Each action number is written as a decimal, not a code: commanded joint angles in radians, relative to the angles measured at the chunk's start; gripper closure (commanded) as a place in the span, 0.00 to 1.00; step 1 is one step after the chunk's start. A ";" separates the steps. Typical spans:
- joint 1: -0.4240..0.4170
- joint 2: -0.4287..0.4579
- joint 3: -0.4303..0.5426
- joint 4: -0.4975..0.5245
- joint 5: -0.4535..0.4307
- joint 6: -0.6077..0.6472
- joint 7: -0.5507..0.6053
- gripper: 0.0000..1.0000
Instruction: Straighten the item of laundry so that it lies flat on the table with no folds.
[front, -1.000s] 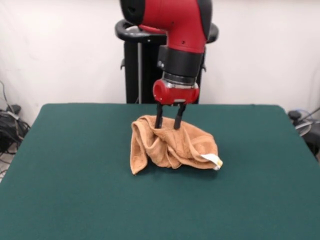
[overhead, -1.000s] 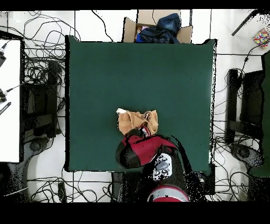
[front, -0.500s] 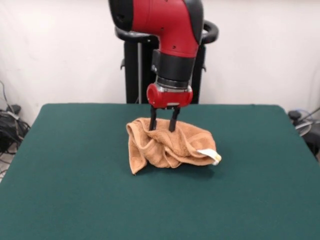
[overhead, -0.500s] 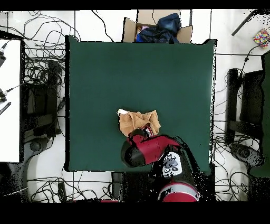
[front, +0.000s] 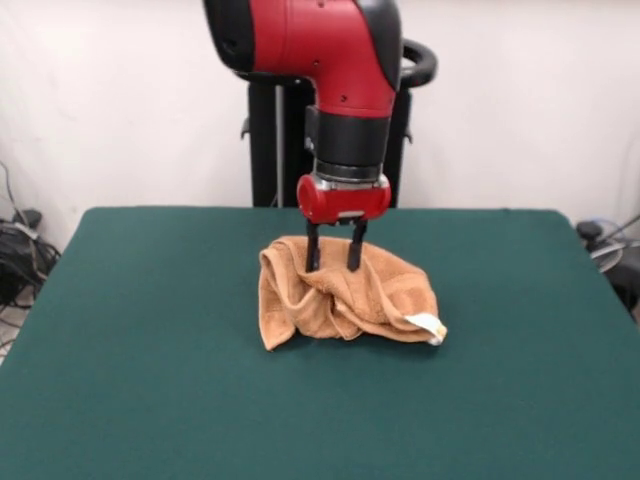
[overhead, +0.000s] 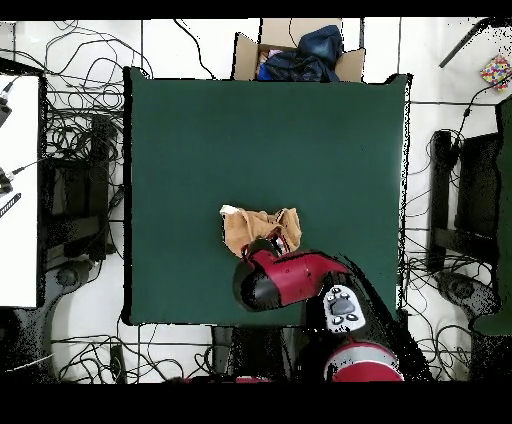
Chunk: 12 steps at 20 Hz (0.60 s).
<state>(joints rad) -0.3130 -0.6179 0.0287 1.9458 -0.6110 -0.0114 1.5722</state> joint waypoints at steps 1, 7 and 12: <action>-0.095 0.006 0.248 0.046 0.049 0.044 0.125 0.00; -0.163 0.040 0.324 0.060 0.055 0.076 0.108 0.00; -0.186 0.062 0.344 0.056 0.056 0.097 0.102 0.00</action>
<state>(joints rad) -0.4859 -0.6110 0.2207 1.9805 -0.6021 -0.0114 1.5722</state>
